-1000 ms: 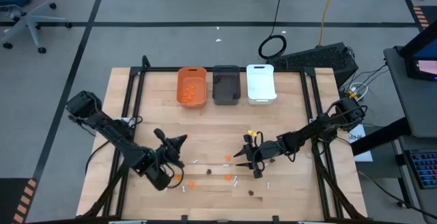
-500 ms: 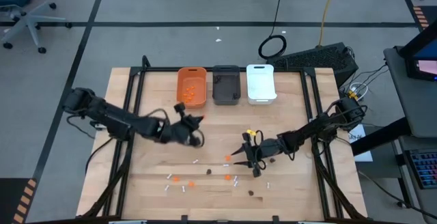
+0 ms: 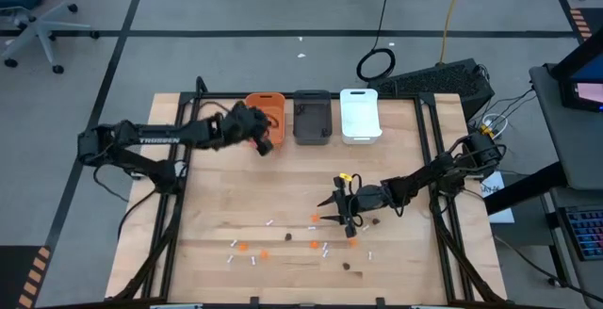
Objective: Sort Halloween decoration
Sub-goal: Put the orange spider toy into the orange bin
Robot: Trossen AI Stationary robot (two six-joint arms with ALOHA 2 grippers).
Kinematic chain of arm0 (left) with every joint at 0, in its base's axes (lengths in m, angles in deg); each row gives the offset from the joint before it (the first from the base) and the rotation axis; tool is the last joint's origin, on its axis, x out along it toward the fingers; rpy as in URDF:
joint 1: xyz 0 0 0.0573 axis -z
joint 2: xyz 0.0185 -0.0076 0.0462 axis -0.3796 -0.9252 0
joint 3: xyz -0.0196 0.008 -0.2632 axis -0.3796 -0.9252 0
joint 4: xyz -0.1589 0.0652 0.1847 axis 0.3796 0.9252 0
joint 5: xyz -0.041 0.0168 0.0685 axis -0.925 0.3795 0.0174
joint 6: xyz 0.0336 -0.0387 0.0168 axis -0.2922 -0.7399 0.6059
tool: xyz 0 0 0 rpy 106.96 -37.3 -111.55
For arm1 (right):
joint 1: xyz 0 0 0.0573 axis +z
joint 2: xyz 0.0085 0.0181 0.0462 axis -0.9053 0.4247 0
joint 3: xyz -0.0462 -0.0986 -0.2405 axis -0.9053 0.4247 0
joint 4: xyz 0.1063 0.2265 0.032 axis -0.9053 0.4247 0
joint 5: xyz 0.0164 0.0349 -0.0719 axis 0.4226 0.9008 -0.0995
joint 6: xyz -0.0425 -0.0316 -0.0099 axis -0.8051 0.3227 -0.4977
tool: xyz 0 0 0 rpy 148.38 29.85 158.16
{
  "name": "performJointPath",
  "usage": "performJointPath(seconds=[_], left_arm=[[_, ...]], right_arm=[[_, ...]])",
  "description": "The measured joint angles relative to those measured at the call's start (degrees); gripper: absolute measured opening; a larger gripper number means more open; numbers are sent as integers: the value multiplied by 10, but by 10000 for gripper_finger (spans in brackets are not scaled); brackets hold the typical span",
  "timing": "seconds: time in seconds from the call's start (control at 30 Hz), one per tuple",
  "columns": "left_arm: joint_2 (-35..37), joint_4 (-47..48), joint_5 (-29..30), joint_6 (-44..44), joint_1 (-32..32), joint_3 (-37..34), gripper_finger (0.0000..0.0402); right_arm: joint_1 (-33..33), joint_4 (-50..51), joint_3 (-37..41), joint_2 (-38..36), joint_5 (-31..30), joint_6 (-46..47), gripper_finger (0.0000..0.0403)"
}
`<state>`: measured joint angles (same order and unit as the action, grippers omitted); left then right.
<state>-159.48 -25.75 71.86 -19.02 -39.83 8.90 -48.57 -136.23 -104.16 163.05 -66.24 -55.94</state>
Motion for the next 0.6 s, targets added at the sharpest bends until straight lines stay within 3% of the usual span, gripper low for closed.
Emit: performJointPath(seconds=[0.23, 0.6], left_arm=[[-18, 63, -71, -33, -93, 0, 0], [-24, 19, -70, -33, -136, 0, 1]], right_arm=[[-18, 0, 0, 0, 0, 4, 157], [-28, 0, 0, 0, -14, 50, 157]])
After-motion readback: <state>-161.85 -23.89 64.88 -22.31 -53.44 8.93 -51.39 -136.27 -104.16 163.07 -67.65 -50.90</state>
